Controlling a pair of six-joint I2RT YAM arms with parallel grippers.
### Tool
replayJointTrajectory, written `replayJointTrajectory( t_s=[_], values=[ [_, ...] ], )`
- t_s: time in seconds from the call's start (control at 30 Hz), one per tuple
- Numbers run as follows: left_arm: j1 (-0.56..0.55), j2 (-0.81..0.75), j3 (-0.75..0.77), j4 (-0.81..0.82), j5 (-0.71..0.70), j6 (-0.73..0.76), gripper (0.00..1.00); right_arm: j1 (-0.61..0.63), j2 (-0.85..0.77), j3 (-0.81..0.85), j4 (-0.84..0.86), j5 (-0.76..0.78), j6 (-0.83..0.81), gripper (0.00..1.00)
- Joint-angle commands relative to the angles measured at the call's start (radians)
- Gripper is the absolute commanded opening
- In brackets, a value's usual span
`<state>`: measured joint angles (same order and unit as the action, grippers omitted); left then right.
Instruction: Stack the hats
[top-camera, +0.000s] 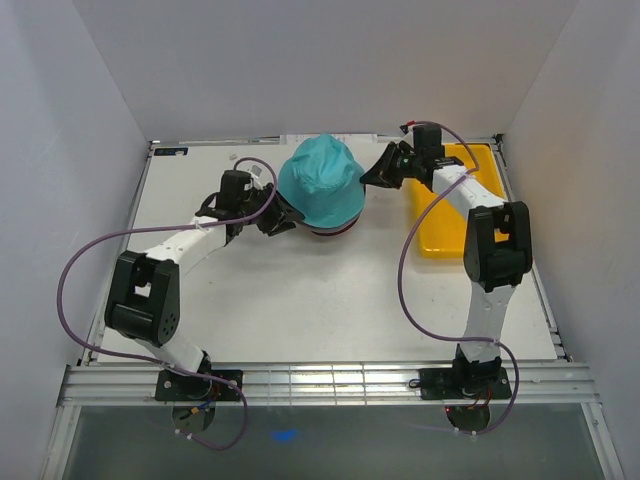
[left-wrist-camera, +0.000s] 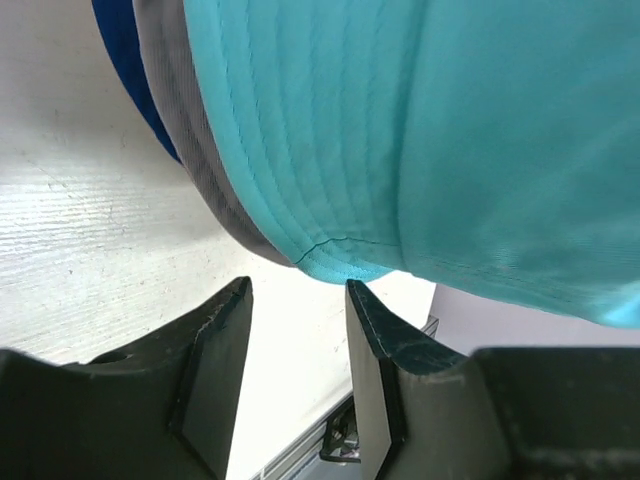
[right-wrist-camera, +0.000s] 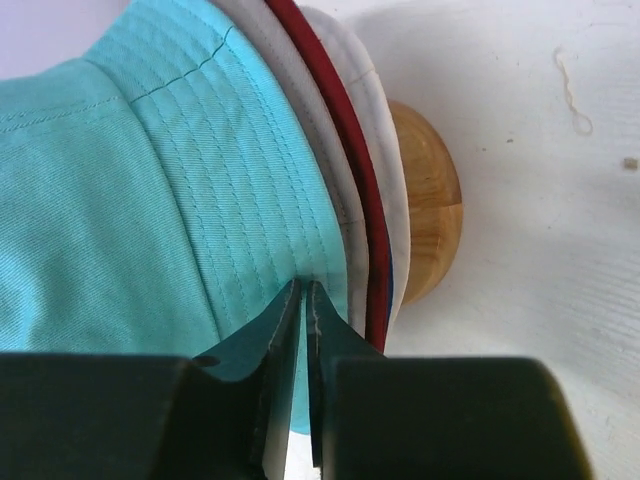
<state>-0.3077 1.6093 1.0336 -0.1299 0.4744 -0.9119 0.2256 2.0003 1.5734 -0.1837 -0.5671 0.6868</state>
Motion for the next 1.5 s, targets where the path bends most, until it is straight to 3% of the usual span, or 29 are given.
replayJointTrajectory(
  t_s=[0.0, 0.17, 0.37, 0.6, 0.93, 1.47],
  values=[
    [0.033, -0.101, 0.059, -0.039, -0.036, 0.038, 0.52, 0.0, 0.031, 0.086, 0.01, -0.017, 0.005, 0.11],
    [0.1, -0.12, 0.072, -0.028, -0.075, 0.021, 0.56, -0.005, 0.081, 0.161, -0.045, -0.019, -0.015, 0.08],
    [0.147, -0.013, 0.172, -0.001, -0.074, 0.016, 0.58, -0.009, 0.135, 0.263, -0.103, -0.025, -0.036, 0.08],
    [0.156, 0.126, 0.269, 0.021, -0.04, 0.005, 0.58, -0.015, 0.138, 0.269, -0.118, -0.04, -0.043, 0.08],
    [0.162, 0.184, 0.295, 0.05, -0.01, 0.008, 0.58, -0.014, 0.101, 0.255, -0.114, -0.057, -0.052, 0.31],
    [0.176, 0.164, 0.137, 0.297, 0.09, -0.136, 0.57, -0.015, 0.06, 0.191, -0.045, -0.099, -0.021, 0.37]
  ],
)
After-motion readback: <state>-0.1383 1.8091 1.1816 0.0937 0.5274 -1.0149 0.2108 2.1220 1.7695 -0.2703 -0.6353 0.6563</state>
